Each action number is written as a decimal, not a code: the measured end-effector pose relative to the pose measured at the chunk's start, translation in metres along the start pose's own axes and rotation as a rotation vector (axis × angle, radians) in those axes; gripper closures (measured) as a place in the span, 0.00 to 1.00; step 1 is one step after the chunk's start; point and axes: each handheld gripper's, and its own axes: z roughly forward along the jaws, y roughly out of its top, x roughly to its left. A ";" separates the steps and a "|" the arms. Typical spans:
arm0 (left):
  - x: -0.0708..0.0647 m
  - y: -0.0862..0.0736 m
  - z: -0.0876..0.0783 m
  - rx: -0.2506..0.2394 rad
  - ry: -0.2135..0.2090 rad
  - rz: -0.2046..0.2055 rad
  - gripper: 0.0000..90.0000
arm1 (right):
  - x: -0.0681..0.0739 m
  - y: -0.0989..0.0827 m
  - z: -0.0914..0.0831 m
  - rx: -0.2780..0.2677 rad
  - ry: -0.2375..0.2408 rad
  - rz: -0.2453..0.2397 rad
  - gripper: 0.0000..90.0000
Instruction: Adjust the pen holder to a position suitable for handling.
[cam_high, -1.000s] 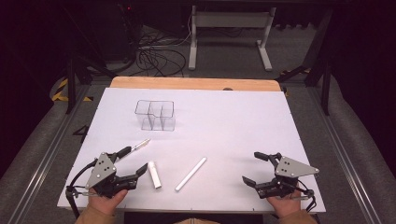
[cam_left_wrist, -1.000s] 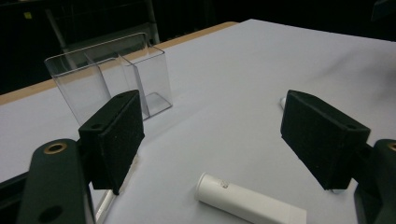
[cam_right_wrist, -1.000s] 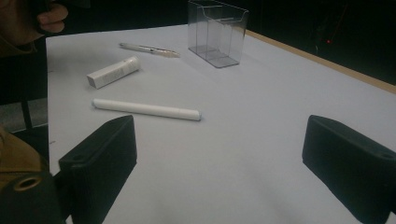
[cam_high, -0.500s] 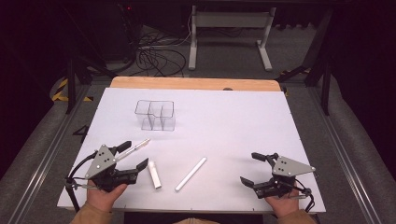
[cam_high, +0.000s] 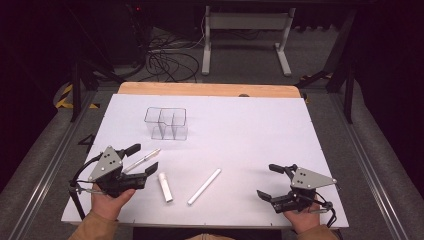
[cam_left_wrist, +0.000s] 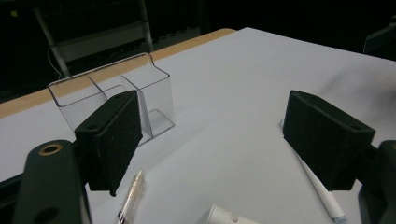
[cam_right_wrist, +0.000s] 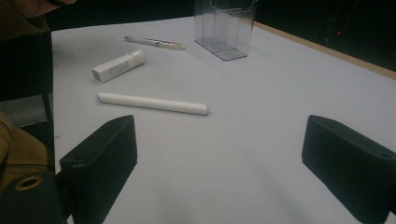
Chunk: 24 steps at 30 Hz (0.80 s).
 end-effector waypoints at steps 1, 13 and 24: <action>0.001 0.001 0.001 0.000 -0.013 0.005 0.22 | 0.000 0.000 0.000 0.000 0.000 0.000 0.12; 0.003 0.010 0.005 0.021 -0.029 0.060 0.27 | 0.000 0.000 0.001 0.006 0.008 0.002 0.12; 0.014 0.031 0.014 0.119 -0.041 0.130 0.34 | 0.001 -0.001 0.003 0.009 0.025 0.005 0.12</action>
